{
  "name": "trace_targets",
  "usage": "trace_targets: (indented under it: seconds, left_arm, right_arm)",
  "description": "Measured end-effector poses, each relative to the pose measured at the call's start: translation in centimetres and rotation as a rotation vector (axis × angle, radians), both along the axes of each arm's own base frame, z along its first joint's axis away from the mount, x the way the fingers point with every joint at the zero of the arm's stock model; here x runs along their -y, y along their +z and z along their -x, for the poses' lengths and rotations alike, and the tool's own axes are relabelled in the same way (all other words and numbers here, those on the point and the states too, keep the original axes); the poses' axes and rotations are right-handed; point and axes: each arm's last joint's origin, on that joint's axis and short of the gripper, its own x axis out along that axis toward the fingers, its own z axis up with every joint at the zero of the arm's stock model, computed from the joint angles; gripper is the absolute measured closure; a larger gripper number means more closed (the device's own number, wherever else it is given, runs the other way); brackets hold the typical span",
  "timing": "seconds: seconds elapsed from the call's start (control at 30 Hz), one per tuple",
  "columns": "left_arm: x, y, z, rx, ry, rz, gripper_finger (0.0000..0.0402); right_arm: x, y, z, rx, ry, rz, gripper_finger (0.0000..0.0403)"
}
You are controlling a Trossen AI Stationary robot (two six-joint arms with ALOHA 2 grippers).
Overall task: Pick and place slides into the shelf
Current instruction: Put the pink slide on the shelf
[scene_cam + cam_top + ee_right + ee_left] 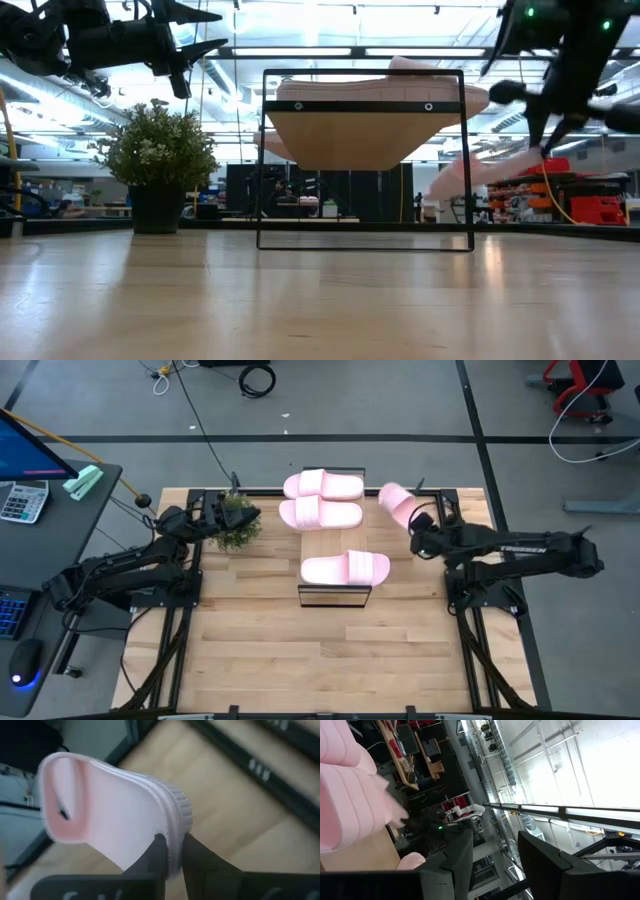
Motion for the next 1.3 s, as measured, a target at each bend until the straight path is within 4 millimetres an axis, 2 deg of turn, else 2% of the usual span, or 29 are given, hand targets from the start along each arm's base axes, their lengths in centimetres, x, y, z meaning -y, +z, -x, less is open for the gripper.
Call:
trace_targets:
  seconds: [0.33, 0.53, 0.73, 0.9, 1.07, 1.17, 1.3]
  left_arm:
    - [0.0, 0.0, 0.0, 0.0, 0.001, -0.002, 0.0239]
    - [0.0, 0.0, 0.0, 0.0, 0.001, -0.002, 0.0239]
    - [0.0, 0.0, 0.0, -0.001, 0.003, -0.001, 0.0239]
    - [-0.1, 0.0, 0.0, 0.005, 0.027, 0.007, 0.0239]
    - [-0.4, 0.3, 0.2, 0.054, 0.145, 0.03, 0.0239]
    - [-0.6, 0.9, 0.5, 0.104, 0.256, 0.02, 0.0239]
    - [-0.9, 3.0, 0.5, 0.157, 0.367, -0.034, 0.0239]
  right_arm:
    - [0.1, 6.5, -0.2, 0.105, -0.022, 0.309, 0.0364]
    - [-0.6, 9.1, -1.4, 0.294, -0.091, 0.559, 0.0364]
    - [-1.9, 10.4, -3.8, 0.557, -0.174, 0.685, 0.0368]
    - [-3.3, 10.7, -6.0, 0.662, -0.128, 0.663, 0.0368]
    - [-4.9, 10.9, -8.1, 0.749, -0.06, 0.622, 0.0368]
    - [-5.2, 11.2, -9.3, 0.777, -0.042, 0.624, 0.0368]
    - [-5.1, 11.2, -11.0, 0.803, 0.01, 0.615, 0.0369]
